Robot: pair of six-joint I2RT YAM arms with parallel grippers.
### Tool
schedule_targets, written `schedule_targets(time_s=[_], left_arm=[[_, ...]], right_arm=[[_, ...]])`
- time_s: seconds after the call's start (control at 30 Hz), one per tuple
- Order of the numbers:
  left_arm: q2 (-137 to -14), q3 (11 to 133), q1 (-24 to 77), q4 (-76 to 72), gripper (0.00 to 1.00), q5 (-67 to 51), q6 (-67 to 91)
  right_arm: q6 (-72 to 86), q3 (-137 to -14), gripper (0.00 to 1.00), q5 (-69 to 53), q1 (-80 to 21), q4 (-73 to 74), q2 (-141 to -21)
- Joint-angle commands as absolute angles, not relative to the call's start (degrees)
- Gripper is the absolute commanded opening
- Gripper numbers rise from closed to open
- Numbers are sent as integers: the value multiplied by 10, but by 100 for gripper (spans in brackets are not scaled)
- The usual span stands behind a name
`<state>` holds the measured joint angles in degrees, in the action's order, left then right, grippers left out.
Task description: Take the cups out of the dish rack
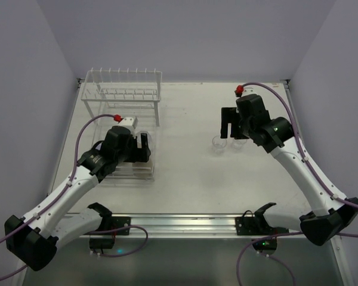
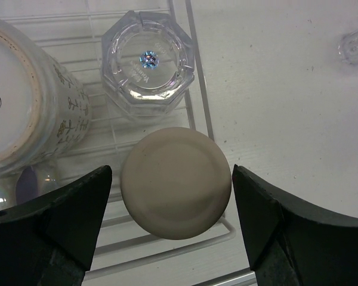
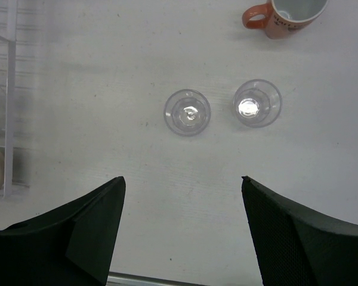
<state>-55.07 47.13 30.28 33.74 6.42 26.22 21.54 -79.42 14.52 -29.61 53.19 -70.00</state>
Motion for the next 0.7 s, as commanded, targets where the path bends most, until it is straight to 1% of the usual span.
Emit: schedule_targets(time_s=[0.0,0.03,0.13,0.47,0.53,0.57,0.6,0.67], left_arm=[[-547,471,308,314,85,92,273],[-545,469,308,311,81,94,273],[-548,464,308,306,78,101,274],[-558,456,310,283,79,97,274],[-562,457,309,280,73,91,274],[-562,457,310,280,69,90,273],[-562,459,310,280,57,89,273],[-555,460,311,280,40,91,272]], right_arm=[[208,-786,81,150,-298,531,-686],[209,-785,81,147,-298,529,-686],[211,-783,81,140,-298,526,-686],[212,-766,81,127,-298,516,-685],[212,-762,81,127,-298,513,-686],[212,-760,81,126,-298,513,-686],[212,-760,81,124,-299,512,-686],[213,-761,81,121,-298,512,-686]])
